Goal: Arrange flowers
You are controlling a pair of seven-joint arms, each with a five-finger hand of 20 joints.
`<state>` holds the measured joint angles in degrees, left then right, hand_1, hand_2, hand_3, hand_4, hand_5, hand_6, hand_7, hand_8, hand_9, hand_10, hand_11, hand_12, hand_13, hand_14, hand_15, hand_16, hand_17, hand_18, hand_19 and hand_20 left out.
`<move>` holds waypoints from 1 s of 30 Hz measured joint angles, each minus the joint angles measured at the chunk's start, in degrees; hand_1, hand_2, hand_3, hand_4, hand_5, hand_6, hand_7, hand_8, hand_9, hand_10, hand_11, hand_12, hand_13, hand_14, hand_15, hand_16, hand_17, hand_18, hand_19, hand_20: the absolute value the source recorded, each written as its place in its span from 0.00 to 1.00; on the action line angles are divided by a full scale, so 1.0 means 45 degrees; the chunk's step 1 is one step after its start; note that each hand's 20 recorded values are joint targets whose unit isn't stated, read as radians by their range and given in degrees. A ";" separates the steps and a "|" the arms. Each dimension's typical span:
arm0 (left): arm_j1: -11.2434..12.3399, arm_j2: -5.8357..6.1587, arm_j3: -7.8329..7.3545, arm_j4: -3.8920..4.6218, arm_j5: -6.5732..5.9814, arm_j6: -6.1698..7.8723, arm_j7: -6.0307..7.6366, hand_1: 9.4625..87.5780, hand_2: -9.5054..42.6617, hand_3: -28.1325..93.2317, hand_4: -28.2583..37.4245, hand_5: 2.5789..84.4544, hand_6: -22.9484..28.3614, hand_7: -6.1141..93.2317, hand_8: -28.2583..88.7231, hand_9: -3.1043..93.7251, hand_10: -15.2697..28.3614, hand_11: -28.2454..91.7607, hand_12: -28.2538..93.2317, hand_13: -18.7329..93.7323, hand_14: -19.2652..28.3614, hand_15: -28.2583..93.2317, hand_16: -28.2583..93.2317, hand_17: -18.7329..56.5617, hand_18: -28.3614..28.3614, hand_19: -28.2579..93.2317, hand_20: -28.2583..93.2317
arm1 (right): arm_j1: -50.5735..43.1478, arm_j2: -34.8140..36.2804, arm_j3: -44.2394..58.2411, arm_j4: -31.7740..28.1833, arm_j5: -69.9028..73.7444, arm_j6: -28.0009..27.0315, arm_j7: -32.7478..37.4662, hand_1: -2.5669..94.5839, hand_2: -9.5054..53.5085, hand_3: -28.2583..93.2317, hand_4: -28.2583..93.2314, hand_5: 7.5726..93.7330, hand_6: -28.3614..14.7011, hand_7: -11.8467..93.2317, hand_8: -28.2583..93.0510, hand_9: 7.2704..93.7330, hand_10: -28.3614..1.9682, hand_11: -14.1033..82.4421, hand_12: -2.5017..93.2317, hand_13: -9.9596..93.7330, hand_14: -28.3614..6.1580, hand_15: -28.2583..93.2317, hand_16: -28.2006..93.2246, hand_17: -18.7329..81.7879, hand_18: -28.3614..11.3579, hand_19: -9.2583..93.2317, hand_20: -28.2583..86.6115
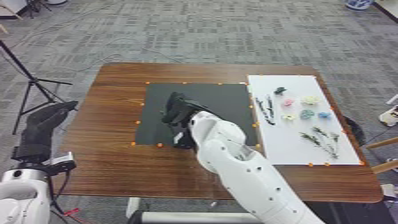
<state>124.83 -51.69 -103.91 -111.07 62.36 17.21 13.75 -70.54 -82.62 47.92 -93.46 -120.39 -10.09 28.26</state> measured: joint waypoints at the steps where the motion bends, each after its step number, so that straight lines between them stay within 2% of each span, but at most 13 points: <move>1: -0.0001 0.0000 0.0009 -0.0001 0.0000 -0.0002 0.0003 0.19 0.00 0.78 0.00 0.54 0.48 0.26 0.17 0.44 0.61 0.37 0.33 0.41 0.65 0.29 0.25 0.25 0.64 0.24 0.35 | -0.0003 -0.0039 -0.0001 0.0037 0.0000 0.0085 -0.0014 0.66 0.00 0.68 0.13 0.79 0.56 0.51 0.38 1.00 0.52 0.49 0.22 1.00 0.82 0.79 0.42 0.95 0.50 1.00 0.74; 11: 0.0007 -0.0036 0.0046 -0.0111 -0.0004 -0.0005 0.0005 0.19 0.00 0.78 0.00 0.55 0.49 0.25 0.17 0.44 0.61 0.37 0.33 0.41 0.65 0.29 0.25 0.25 0.64 0.24 0.35 | -0.0079 -0.0172 -0.0267 0.0464 -0.0137 0.2119 -0.0414 0.66 0.00 0.68 0.13 0.79 0.56 0.50 0.37 1.00 0.52 0.46 0.20 1.00 0.82 0.79 0.42 0.95 0.49 1.00 0.74; 19: 0.0024 -0.0069 0.0056 -0.0174 -0.0004 -0.0017 0.0012 0.19 0.00 0.78 0.01 0.55 0.49 0.26 0.17 0.44 0.61 0.37 0.33 0.41 0.65 0.29 0.25 0.25 0.65 0.24 0.35 | -0.0180 -0.0208 -0.0262 0.0673 -0.0590 0.2116 -0.0517 0.66 0.00 0.68 0.11 0.79 0.56 0.50 0.35 1.00 0.51 0.44 0.18 1.00 0.82 0.79 0.41 0.95 0.49 1.00 0.73; 27: 0.0049 -0.0100 0.0056 -0.0219 0.0003 -0.0052 0.0014 0.19 0.00 0.78 0.01 0.55 0.49 0.25 0.17 0.44 0.61 0.37 0.33 0.41 0.65 0.29 0.25 0.25 0.65 0.23 0.35 | -0.0285 -0.0195 -0.0447 0.0871 -0.1145 0.2256 -0.0643 0.64 0.00 0.69 0.09 0.79 0.57 0.48 0.33 1.00 0.54 0.34 0.17 1.00 0.81 0.78 0.41 0.95 0.50 1.00 0.70; 30: 0.0060 -0.0111 0.0056 -0.0233 0.0008 -0.0074 0.0012 0.19 0.00 0.78 0.01 0.55 0.49 0.25 0.17 0.44 0.61 0.37 0.33 0.41 0.65 0.29 0.25 0.25 0.65 0.23 0.35 | -0.0356 -0.0188 -0.0548 0.0877 -0.1433 0.2238 -0.0703 0.64 0.08 0.66 0.09 0.78 0.56 0.46 0.33 1.00 0.54 0.30 0.16 1.00 0.80 0.77 0.40 0.95 0.51 1.00 0.69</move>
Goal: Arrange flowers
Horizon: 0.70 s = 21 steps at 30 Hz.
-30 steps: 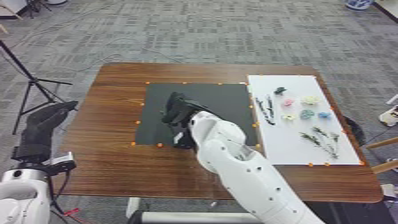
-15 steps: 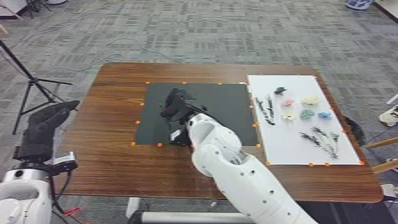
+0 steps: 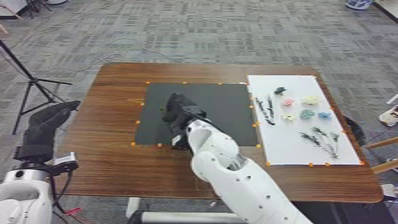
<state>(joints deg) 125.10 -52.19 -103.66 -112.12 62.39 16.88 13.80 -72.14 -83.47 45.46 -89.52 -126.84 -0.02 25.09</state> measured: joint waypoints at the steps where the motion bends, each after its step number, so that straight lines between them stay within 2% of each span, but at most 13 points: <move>1: 0.0000 -0.0004 0.0000 -0.0003 0.0001 -0.0004 0.0000 0.19 0.00 0.78 0.01 0.55 0.49 0.25 0.17 0.44 0.61 0.37 0.33 0.41 0.65 0.29 0.25 0.25 0.65 0.23 0.35 | -0.0019 -0.0002 -0.0016 -0.0007 0.0034 -0.0041 0.0026 0.63 0.09 0.66 0.10 0.78 0.56 0.45 0.33 0.99 0.53 0.30 0.16 1.00 0.80 0.77 0.40 0.95 0.51 1.00 0.69; 5: -0.0012 -0.0012 0.0030 -0.0004 0.0007 -0.0025 0.0000 0.18 0.00 0.78 0.01 0.55 0.49 0.25 0.17 0.44 0.61 0.37 0.33 0.41 0.65 0.29 0.25 0.25 0.65 0.23 0.35 | -0.0057 -0.0014 -0.0019 -0.0103 0.1068 -0.0337 0.0442 0.60 0.15 0.65 0.11 0.77 0.56 0.44 0.32 0.97 0.52 0.28 0.15 1.00 0.80 0.76 0.41 0.95 0.51 1.00 0.67; 15: -0.0062 -0.0040 0.0123 -0.0006 0.0012 -0.0058 0.0000 0.19 0.00 0.78 0.01 0.55 0.49 0.25 0.17 0.43 0.60 0.37 0.33 0.41 0.65 0.29 0.25 0.25 0.65 0.23 0.35 | -0.0083 -0.0048 0.0100 -0.0189 0.1796 -0.1044 0.0989 0.52 0.18 0.68 0.11 0.73 0.54 0.40 0.31 0.92 0.51 0.28 0.14 1.00 0.77 0.75 0.41 0.93 0.50 1.00 0.65; 18: -0.0082 -0.0040 0.0182 -0.0003 0.0012 -0.0078 -0.0004 0.19 0.00 0.78 0.01 0.55 0.49 0.25 0.17 0.44 0.61 0.37 0.33 0.41 0.65 0.29 0.25 0.25 0.65 0.23 0.35 | -0.0100 -0.0056 0.0175 -0.0211 0.1835 -0.1241 0.1032 0.43 0.22 0.71 0.12 0.72 0.54 0.41 0.18 0.90 0.50 0.28 0.14 1.00 0.76 0.73 0.43 0.92 0.48 1.00 0.66; 21: -0.0083 -0.0039 0.0212 -0.0003 0.0012 -0.0120 -0.0014 0.19 0.00 0.78 0.01 0.55 0.49 0.25 0.17 0.44 0.61 0.37 0.33 0.41 0.65 0.29 0.25 0.25 0.65 0.23 0.35 | -0.0112 -0.0044 0.0262 -0.0259 0.2079 -0.1310 0.1023 0.37 0.26 0.71 0.13 0.69 0.53 0.40 0.15 0.86 0.48 0.27 0.15 1.00 0.73 0.70 0.44 0.89 0.42 1.00 0.67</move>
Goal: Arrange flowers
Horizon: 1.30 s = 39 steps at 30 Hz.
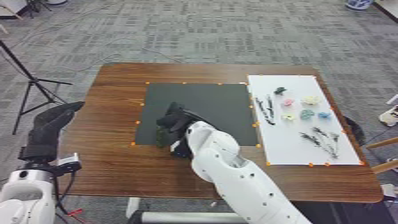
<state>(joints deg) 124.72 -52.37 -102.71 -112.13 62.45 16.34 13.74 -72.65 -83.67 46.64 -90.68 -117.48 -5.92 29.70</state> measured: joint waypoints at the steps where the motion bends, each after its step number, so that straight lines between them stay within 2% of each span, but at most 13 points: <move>1: 0.0000 0.0000 0.0004 0.0000 0.0000 -0.0017 -0.0005 0.19 0.00 0.78 0.01 0.55 0.49 0.25 0.17 0.43 0.61 0.37 0.33 0.41 0.65 0.29 0.25 0.25 0.65 0.23 0.35 | -0.0002 0.0018 0.0041 -0.0045 0.0180 -0.0009 -0.0011 0.36 0.27 0.71 0.13 0.68 0.53 0.38 0.16 0.85 0.46 0.27 0.16 1.00 0.71 0.68 0.46 0.88 0.40 1.00 0.67; 5: -0.0005 0.0012 0.0023 0.0005 0.0000 -0.0120 -0.0015 0.19 0.00 0.78 0.01 0.54 0.49 0.25 0.17 0.43 0.60 0.37 0.33 0.41 0.65 0.29 0.25 0.25 0.65 0.23 0.35 | -0.0006 0.0293 0.0172 -0.0547 0.1387 -0.0030 -0.0082 0.32 0.29 0.69 0.14 0.63 0.51 0.31 0.18 0.78 0.40 0.26 0.16 0.99 0.65 0.63 0.52 0.82 0.32 1.00 0.66; 12: -0.0005 0.0039 0.0001 0.0005 0.0000 -0.0195 -0.0022 0.19 0.00 0.78 0.01 0.54 0.49 0.25 0.17 0.43 0.61 0.37 0.34 0.41 0.65 0.29 0.25 0.25 0.65 0.23 0.35 | -0.0211 0.1421 0.0361 -0.2394 0.3404 -0.0163 -0.0402 0.26 0.37 0.64 0.14 0.49 0.45 0.22 0.19 0.70 0.36 0.24 0.16 0.95 0.56 0.62 0.51 0.76 0.25 1.00 0.61; 19: -0.0025 0.0068 -0.0040 0.0003 0.0000 -0.0223 -0.0032 0.19 0.00 0.78 0.01 0.54 0.49 0.25 0.17 0.43 0.61 0.37 0.34 0.41 0.65 0.29 0.25 0.25 0.65 0.23 0.35 | -0.0723 0.2123 0.0710 -0.3364 0.5643 -0.1663 -0.0430 0.24 0.40 0.62 0.13 0.40 0.42 0.18 0.20 0.68 0.35 0.23 0.14 0.95 0.52 0.62 0.50 0.75 0.23 1.00 0.60; 31: -0.0071 0.0065 -0.0051 0.0002 0.0002 -0.0243 -0.0028 0.19 0.00 0.78 0.01 0.54 0.49 0.25 0.17 0.43 0.60 0.37 0.34 0.41 0.65 0.29 0.25 0.25 0.65 0.23 0.35 | -0.1674 0.2357 0.0751 -0.3583 0.7054 -0.1774 -0.0623 0.23 0.44 0.61 0.13 0.30 0.40 0.16 0.21 0.65 0.36 0.23 0.13 0.94 0.50 0.62 0.50 0.74 0.22 1.00 0.59; 39: -0.0074 0.0032 -0.0039 0.0000 -0.0003 -0.0241 -0.0004 0.19 0.00 0.78 0.01 0.54 0.49 0.25 0.17 0.43 0.60 0.37 0.34 0.41 0.65 0.29 0.25 0.25 0.65 0.23 0.35 | -0.2149 0.2093 0.0984 -0.3262 0.7302 -0.1905 -0.0853 0.20 0.41 0.63 0.13 0.18 0.41 0.12 0.21 0.61 0.36 0.22 0.12 0.92 0.46 0.62 0.50 0.72 0.19 1.00 0.58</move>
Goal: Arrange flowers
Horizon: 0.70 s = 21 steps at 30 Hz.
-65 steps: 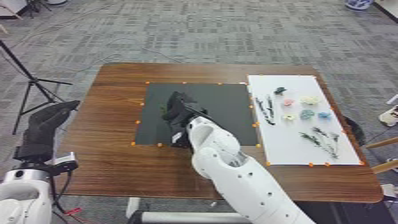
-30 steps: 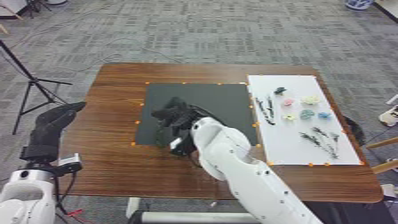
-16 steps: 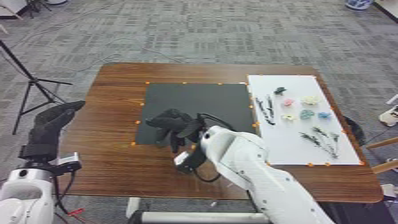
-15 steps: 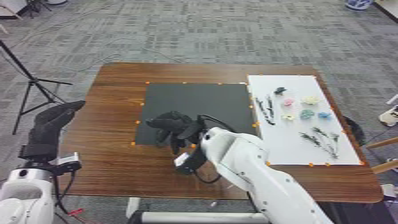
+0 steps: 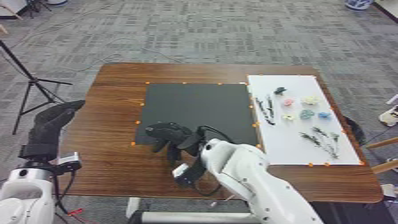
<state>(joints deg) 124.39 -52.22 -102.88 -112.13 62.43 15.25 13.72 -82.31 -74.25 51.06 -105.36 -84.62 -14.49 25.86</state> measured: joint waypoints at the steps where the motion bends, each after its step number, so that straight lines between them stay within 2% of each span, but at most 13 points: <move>1: -0.0005 -0.0009 0.0010 0.0000 0.0000 0.0000 0.0002 0.19 0.00 0.78 0.01 0.54 0.49 0.25 0.17 0.43 0.60 0.37 0.34 0.41 0.65 0.29 0.25 0.25 0.65 0.23 0.35 | -0.0046 -0.0088 0.0054 0.0109 -0.0039 -0.0022 -0.0081 0.20 0.41 0.63 0.13 0.17 0.41 0.12 0.21 0.60 0.37 0.22 0.12 0.92 0.45 0.62 0.49 0.71 0.18 1.00 0.58; 7: -0.0087 -0.0076 0.0087 0.0014 0.0000 -0.0012 0.0009 0.19 0.00 0.78 0.01 0.54 0.49 0.25 0.17 0.43 0.61 0.37 0.34 0.41 0.65 0.29 0.25 0.25 0.65 0.23 0.35 | -0.0236 -0.0460 0.0160 0.0654 -0.0599 -0.0051 -0.0943 0.20 0.39 0.63 0.14 0.14 0.42 0.11 0.21 0.59 0.37 0.22 0.12 0.91 0.43 0.63 0.48 0.70 0.17 0.99 0.57; 21: -0.0091 -0.0172 0.0073 0.0008 -0.0002 -0.0013 0.0037 0.19 0.00 0.78 0.01 0.54 0.49 0.25 0.17 0.43 0.60 0.37 0.34 0.41 0.65 0.29 0.25 0.25 0.66 0.23 0.35 | -0.0354 -0.0533 0.0171 0.0653 -0.0879 -0.0346 -0.0743 0.20 0.39 0.63 0.14 0.13 0.41 0.10 0.21 0.63 0.35 0.22 0.12 0.91 0.44 0.63 0.48 0.70 0.16 1.00 0.58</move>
<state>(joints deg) 123.98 -52.99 -102.55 -112.10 62.42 15.19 13.88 -83.91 -76.65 51.83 -102.42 -88.58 -16.05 22.51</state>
